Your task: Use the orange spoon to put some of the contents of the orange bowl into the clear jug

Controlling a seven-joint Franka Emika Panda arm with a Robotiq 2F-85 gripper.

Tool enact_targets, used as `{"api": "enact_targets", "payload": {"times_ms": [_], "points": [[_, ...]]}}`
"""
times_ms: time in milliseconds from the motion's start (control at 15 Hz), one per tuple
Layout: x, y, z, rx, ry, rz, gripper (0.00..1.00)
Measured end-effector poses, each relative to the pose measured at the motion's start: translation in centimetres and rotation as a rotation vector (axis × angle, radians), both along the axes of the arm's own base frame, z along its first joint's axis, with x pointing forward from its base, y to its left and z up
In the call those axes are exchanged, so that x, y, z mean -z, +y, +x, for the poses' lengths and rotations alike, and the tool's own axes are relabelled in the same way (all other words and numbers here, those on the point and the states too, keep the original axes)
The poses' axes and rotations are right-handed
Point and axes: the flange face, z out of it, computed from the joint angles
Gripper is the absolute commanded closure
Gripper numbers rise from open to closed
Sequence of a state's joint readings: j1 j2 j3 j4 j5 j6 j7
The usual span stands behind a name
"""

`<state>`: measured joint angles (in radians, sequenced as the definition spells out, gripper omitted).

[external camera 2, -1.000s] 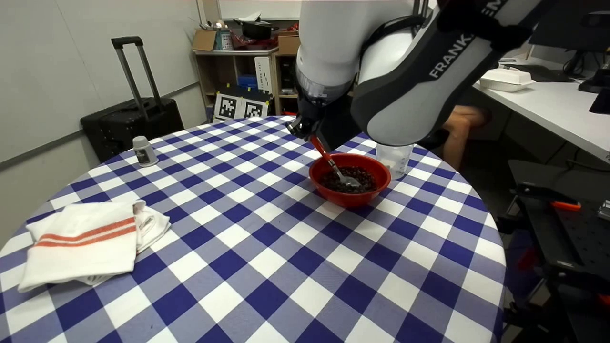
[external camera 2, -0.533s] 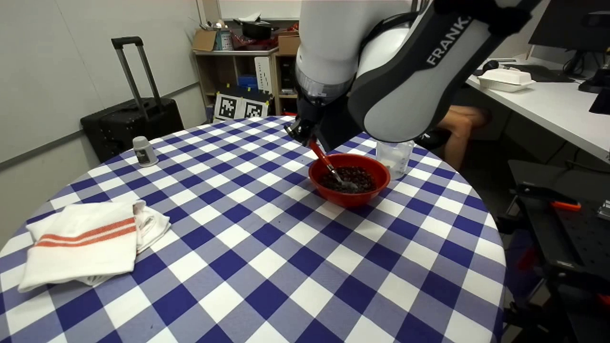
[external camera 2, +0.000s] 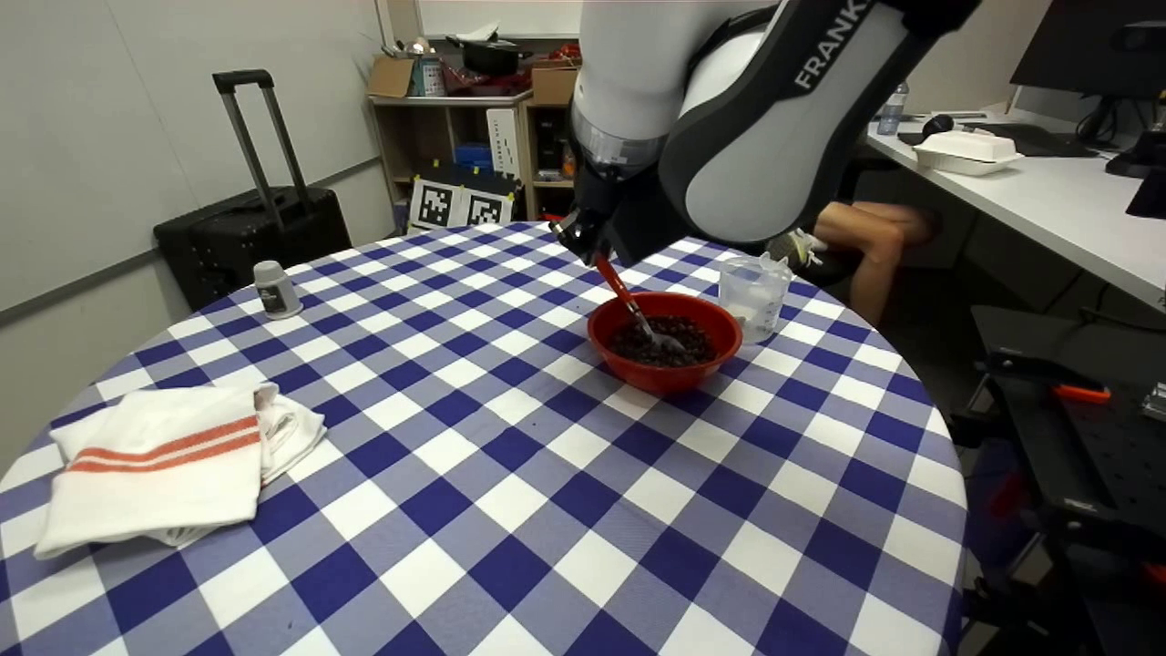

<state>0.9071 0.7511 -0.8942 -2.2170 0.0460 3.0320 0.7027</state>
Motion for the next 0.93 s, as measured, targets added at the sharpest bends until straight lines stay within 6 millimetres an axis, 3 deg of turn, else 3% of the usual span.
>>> {"api": "enact_targets", "payload": {"times_ms": [933], "points": [[-2.3, -0.6, 0.7, -0.075, 0.015, 0.043, 0.95]]}}
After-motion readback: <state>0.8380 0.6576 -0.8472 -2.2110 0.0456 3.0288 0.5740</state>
